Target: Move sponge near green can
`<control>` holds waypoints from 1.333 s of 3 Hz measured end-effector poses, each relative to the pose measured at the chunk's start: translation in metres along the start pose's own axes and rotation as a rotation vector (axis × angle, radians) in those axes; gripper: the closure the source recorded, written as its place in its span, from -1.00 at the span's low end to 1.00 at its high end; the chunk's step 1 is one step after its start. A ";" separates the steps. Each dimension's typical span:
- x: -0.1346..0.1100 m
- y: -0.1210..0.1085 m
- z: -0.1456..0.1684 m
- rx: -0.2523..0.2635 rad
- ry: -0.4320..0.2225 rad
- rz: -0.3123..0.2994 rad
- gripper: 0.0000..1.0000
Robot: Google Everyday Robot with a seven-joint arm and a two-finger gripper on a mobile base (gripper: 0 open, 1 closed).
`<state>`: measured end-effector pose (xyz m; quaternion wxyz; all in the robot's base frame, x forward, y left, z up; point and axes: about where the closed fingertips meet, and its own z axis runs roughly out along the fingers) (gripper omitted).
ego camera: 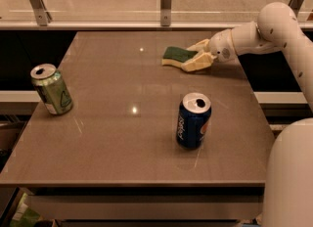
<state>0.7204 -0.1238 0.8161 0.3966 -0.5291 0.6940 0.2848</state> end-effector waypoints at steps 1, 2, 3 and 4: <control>0.000 0.000 0.000 0.000 0.000 0.000 1.00; 0.000 0.000 0.000 0.000 0.000 0.000 1.00; 0.000 0.000 0.000 0.000 0.000 0.000 1.00; 0.000 0.000 0.000 0.000 0.000 0.000 1.00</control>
Offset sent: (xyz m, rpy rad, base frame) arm -0.0078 -0.0158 0.0242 0.0219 -0.2217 -0.1194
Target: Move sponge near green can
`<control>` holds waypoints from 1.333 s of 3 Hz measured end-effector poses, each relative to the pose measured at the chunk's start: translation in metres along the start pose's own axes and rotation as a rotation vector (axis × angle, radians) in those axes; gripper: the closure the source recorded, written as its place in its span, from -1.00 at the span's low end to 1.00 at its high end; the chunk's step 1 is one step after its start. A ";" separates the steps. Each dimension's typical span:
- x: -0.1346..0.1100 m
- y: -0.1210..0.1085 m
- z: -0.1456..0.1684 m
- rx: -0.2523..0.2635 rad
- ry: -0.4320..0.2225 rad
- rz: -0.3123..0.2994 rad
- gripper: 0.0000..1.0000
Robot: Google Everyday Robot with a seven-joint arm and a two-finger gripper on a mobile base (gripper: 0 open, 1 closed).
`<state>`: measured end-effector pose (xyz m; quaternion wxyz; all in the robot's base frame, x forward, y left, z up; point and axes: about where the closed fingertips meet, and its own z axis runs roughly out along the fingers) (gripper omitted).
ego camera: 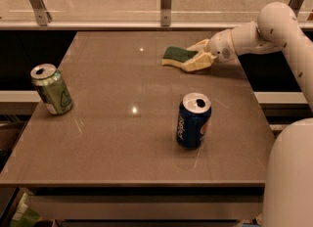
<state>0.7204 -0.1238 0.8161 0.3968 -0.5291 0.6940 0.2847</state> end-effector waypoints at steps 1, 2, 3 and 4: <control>0.000 0.000 0.000 -0.001 0.000 0.000 1.00; -0.001 0.000 0.000 -0.001 0.000 0.000 1.00; -0.001 0.000 0.000 -0.001 0.000 0.000 1.00; -0.001 0.000 0.000 -0.001 0.000 0.000 1.00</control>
Offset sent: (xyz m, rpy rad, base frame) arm -0.0237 -0.0103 0.1102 -0.2964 -0.4221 -0.2224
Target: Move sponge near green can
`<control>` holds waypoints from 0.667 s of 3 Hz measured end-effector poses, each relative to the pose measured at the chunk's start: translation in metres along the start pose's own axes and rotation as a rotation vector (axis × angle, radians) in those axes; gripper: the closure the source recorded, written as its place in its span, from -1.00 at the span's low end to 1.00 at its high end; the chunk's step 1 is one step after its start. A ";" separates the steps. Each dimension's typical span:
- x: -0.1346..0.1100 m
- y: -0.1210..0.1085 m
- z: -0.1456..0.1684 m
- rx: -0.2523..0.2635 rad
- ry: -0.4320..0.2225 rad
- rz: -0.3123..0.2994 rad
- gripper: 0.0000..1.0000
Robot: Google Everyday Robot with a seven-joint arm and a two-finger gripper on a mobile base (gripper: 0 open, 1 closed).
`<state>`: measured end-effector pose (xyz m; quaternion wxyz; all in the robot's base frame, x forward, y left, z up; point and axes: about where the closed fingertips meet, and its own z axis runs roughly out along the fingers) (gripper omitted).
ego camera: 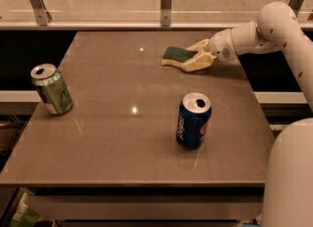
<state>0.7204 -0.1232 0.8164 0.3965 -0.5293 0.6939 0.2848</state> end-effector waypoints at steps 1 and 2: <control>-0.027 0.005 -0.014 0.042 0.080 -0.026 1.00; -0.062 0.012 -0.031 0.098 0.173 -0.066 1.00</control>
Offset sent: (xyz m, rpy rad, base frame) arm -0.0224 0.0101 0.1260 -0.3282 -0.1083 -0.0984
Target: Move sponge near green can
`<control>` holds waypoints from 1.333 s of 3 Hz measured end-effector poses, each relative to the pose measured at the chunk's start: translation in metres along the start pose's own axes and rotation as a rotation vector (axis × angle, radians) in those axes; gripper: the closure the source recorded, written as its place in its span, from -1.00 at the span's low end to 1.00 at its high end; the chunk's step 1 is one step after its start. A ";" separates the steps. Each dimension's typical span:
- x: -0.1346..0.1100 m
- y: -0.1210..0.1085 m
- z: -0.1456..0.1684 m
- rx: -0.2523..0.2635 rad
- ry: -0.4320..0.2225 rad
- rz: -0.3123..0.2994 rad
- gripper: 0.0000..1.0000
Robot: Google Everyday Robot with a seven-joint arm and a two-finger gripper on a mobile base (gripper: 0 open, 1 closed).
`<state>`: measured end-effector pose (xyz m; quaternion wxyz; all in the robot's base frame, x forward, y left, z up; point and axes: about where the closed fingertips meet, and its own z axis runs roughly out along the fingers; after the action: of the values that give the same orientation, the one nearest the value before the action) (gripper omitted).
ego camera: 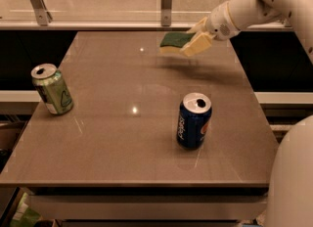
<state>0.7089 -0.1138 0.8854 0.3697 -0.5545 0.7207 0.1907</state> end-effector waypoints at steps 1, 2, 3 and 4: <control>-0.020 0.004 -0.014 0.014 0.043 -0.026 1.00; -0.034 0.017 -0.024 -0.038 0.022 -0.055 1.00; -0.050 0.041 -0.032 -0.124 -0.014 -0.084 1.00; -0.061 0.064 -0.038 -0.177 -0.026 -0.100 1.00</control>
Offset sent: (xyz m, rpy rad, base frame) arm -0.0420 0.0145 0.0681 -0.0033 0.0053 0.1482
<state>0.6437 -0.0794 0.9471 0.3376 -0.6178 0.6677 0.2419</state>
